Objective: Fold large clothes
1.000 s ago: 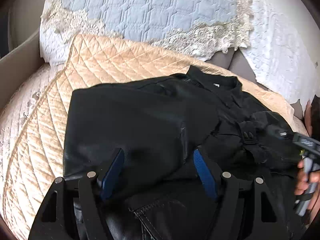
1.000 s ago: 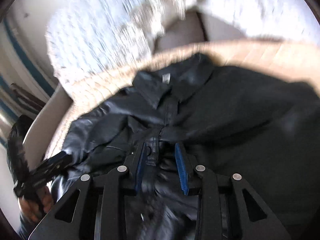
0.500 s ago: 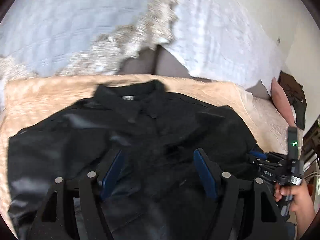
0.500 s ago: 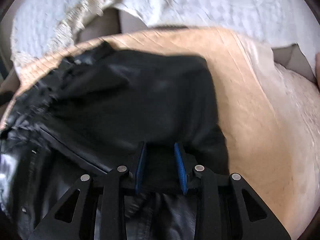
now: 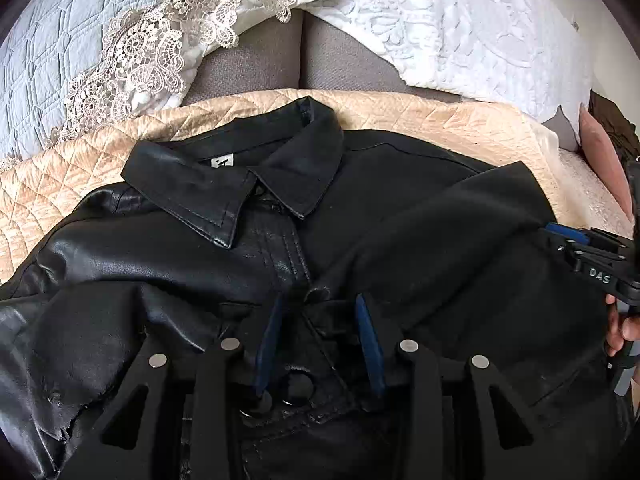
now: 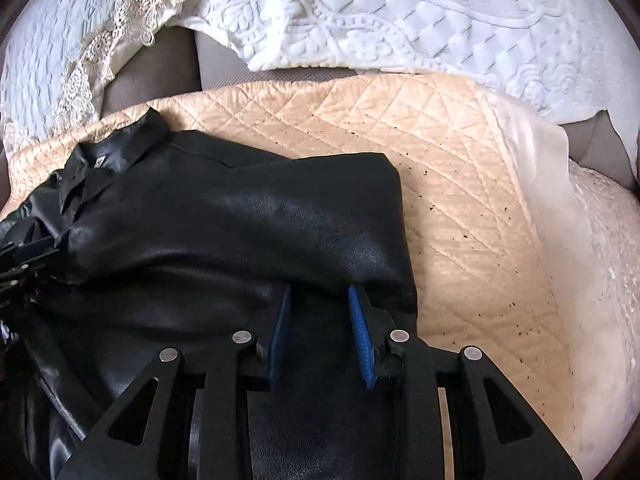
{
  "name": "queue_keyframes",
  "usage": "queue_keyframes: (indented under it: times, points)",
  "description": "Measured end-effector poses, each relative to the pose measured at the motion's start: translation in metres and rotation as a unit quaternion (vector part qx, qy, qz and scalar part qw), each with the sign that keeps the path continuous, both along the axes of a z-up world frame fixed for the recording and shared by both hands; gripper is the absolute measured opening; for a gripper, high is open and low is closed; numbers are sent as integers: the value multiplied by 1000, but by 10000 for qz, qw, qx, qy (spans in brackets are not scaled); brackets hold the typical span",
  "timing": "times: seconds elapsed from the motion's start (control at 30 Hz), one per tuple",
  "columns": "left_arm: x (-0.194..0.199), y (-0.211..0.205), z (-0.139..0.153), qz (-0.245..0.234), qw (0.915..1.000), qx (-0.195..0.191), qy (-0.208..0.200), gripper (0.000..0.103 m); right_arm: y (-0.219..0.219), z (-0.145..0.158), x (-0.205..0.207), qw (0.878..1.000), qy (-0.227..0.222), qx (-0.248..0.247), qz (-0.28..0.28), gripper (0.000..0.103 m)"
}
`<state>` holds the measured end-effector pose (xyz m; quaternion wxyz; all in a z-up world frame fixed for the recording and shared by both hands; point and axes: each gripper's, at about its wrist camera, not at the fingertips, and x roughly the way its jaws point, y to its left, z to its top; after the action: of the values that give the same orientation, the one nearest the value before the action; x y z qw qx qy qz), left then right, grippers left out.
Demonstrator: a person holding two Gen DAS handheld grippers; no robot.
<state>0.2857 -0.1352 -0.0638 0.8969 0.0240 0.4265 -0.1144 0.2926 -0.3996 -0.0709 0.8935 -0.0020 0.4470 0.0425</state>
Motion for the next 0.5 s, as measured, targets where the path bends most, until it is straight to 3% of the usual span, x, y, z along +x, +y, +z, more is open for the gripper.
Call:
queue_keyframes:
  times: [0.17,0.37,0.5]
  points:
    - [-3,-5,3,-13,9998,215,-32,41,-2,11,-13,9999,55,-93,-13,31]
    - [-38,14,40,-116,9996,16,-269,41,-6,33,-61,9997,-68,212,88,31]
    - [-45,36,18,137,9995,268,27,41,-11,17,-86,9995,161,255,114,31]
